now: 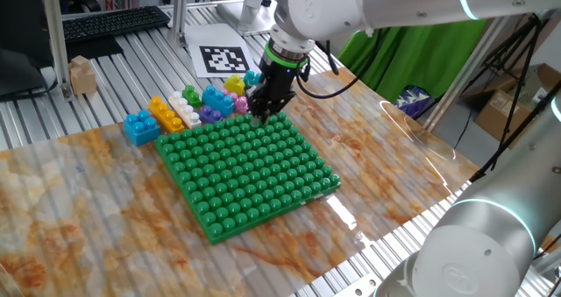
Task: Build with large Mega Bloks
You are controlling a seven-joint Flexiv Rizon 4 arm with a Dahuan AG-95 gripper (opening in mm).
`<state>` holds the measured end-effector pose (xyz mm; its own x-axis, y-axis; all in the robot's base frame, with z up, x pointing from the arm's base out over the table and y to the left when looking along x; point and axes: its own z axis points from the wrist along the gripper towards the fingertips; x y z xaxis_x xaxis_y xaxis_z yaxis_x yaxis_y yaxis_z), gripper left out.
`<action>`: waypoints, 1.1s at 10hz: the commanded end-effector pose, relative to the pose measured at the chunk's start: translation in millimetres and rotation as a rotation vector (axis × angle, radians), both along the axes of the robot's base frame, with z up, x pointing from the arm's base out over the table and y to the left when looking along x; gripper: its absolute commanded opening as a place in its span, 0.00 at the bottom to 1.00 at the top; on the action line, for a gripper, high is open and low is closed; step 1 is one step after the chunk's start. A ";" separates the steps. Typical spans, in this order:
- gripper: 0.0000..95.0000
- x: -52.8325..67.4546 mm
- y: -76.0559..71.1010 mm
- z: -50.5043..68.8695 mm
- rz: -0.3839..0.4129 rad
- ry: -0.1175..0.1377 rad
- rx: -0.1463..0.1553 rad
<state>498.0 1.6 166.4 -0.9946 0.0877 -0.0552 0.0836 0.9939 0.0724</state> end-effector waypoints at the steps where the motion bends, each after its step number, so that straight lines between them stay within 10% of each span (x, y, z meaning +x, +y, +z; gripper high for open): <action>1: 0.00 -0.8 -0.2 -0.6 -0.001 -0.002 0.000; 11: 0.00 8.8 13.9 -29.8 -0.040 0.002 0.000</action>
